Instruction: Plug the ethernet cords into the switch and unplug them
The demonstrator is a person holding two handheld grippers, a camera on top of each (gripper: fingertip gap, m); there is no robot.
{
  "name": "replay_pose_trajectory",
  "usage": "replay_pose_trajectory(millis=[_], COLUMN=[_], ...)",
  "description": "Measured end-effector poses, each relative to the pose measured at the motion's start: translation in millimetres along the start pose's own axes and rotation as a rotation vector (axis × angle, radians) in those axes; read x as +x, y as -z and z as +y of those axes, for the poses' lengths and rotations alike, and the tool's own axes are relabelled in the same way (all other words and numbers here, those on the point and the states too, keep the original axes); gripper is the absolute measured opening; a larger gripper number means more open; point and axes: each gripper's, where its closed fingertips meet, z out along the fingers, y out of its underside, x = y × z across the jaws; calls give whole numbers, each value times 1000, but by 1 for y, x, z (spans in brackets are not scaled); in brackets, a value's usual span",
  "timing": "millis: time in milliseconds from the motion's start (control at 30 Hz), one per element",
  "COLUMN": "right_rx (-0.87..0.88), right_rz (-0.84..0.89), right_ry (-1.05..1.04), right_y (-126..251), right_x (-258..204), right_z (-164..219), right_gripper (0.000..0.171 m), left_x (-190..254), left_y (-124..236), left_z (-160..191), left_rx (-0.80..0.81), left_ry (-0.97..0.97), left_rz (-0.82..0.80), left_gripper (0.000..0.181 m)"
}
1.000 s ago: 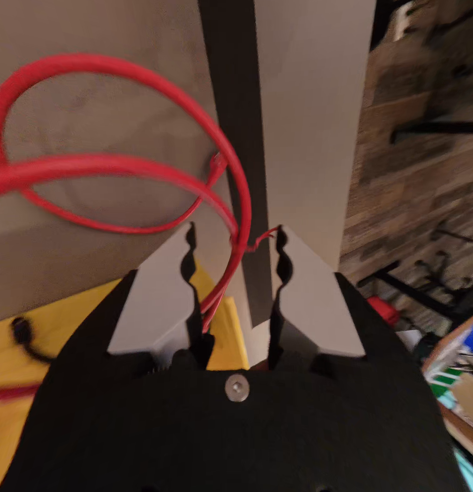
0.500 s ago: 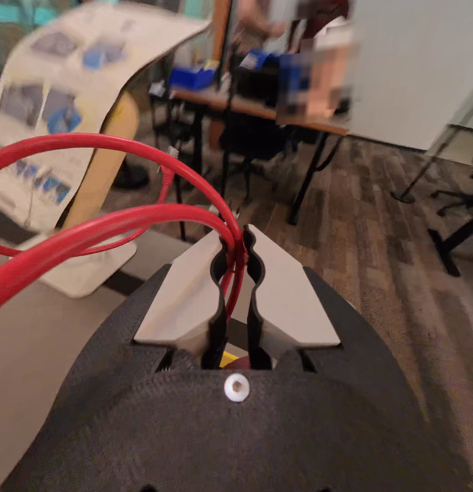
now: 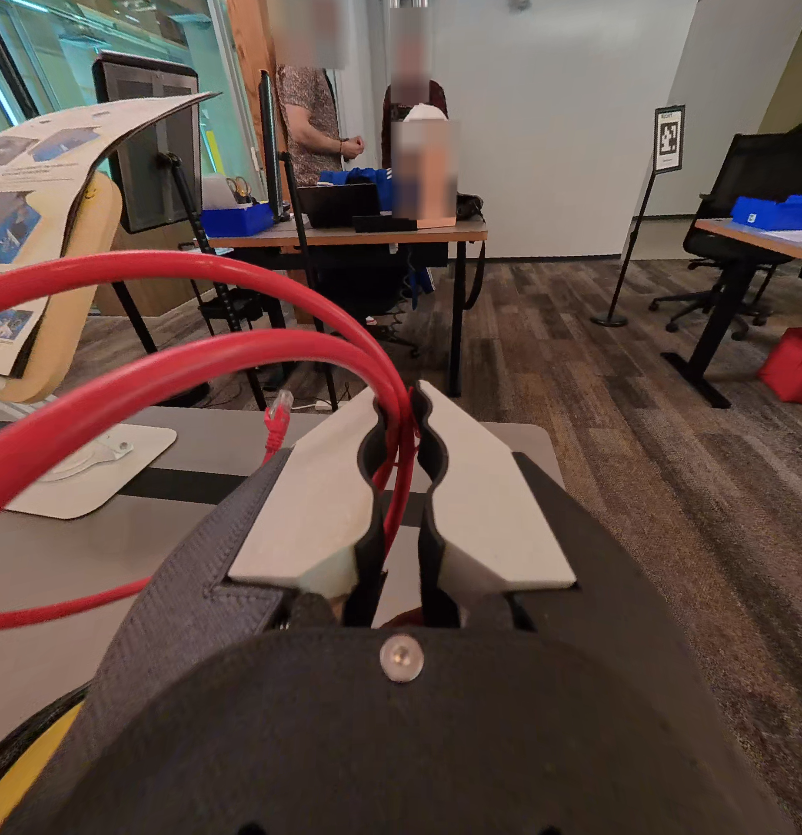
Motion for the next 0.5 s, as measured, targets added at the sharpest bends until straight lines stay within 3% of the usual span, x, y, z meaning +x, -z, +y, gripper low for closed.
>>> replay_pose_trajectory(millis=[167, 333, 500], right_rx=[81, 317, 61], right_rz=[21, 6, -130], right_ry=[79, -43, 178], right_y=[-7, 9, 29], right_x=[-8, -5, -17], right_z=[-39, -96, -62], right_gripper=[5, 5, 5], left_x=[6, 2, 6], left_y=[-2, 1, 0], left_z=[0, -3, 9], left_rx=[-6, -1, -16], left_ry=[-18, -33, -3], left_rz=[10, -2, 14], left_gripper=[3, 4, 4])
